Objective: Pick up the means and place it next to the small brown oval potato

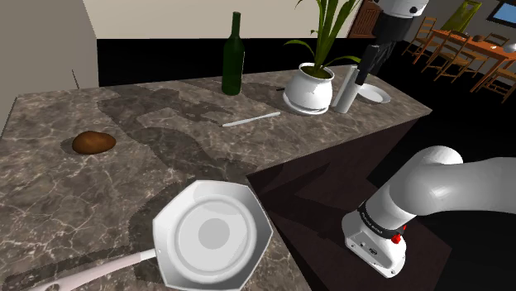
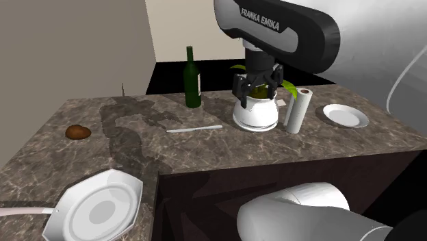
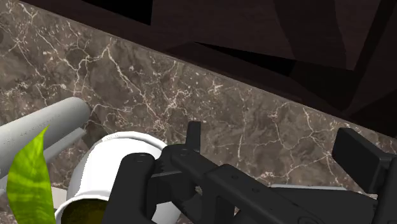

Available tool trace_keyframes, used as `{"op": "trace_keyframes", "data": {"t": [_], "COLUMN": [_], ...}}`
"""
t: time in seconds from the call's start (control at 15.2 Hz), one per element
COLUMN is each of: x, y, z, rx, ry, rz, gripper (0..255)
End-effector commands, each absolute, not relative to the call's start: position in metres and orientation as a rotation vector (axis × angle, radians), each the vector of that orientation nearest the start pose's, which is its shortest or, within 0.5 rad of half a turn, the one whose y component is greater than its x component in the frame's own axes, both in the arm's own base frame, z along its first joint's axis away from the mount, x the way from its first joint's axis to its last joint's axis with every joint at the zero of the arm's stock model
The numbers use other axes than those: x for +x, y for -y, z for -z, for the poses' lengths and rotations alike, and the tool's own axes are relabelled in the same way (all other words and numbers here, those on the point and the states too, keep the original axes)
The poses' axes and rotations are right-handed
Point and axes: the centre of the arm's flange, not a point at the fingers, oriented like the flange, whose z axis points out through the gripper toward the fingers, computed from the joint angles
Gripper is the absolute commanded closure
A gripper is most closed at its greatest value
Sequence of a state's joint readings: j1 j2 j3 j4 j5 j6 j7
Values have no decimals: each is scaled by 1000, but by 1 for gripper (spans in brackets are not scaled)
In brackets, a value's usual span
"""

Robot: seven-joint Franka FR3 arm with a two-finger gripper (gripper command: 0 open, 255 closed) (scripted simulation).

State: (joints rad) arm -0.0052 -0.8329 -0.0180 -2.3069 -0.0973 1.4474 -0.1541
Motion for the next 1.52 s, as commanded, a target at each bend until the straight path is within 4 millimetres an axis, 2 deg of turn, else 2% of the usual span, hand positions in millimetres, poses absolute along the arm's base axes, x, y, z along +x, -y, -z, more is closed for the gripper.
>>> {"op": "trace_keyframes", "data": {"t": [0.0, 0.33, 0.73, 1.06, 1.45], "x": [281, 335, 398, 446, 495], "y": [20, 22, 9, -12, -51], "z": [-617, -580, -534, -495, -446], "rx": [-3216, -3185, -3099, -2987, -2806], "ry": [203, 544, 946, 1272, 1644], "rz": [-54, -70, -88, -102, -117], "gripper": [0, 0, 0, 0, 0]}}
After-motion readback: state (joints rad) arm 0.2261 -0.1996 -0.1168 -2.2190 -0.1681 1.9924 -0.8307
